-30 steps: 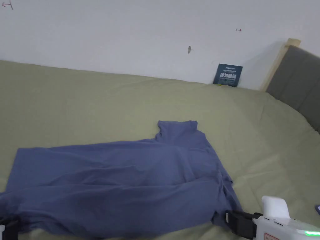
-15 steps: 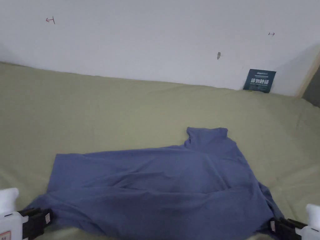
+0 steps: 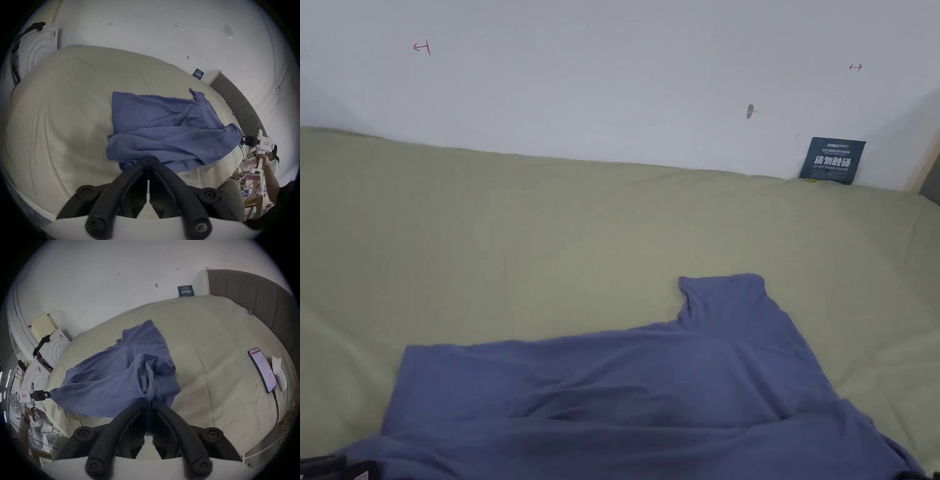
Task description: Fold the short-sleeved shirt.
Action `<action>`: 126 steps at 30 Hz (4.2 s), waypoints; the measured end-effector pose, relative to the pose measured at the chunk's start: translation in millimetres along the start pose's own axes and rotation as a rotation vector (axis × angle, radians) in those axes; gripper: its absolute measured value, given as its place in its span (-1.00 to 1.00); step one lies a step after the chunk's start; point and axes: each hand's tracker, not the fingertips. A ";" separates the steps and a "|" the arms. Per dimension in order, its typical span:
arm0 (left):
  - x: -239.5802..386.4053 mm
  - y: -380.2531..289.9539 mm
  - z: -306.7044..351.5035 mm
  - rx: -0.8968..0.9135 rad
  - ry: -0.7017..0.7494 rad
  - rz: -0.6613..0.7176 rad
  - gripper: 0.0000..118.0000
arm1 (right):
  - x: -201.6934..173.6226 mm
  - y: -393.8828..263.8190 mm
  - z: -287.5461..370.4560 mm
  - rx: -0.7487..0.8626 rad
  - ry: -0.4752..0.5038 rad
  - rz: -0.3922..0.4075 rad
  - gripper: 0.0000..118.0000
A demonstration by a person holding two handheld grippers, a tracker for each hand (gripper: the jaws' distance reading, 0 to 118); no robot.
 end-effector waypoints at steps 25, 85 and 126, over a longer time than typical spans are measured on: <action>17.8 -29.7 97.0 0.067 0.159 0.079 0.06 | -57.3 13.4 65.7 0.135 -0.184 0.223 0.12; 24.2 75.1 -144.1 -0.055 0.387 0.036 -1.00 | -81.8 226.2 -290.6 -0.357 -0.163 0.291 -1.00; 1.5 -97.9 8.7 -0.140 0.093 -0.027 -0.69 | -2.3 -55.4 24.8 -0.179 -0.086 -0.012 -0.91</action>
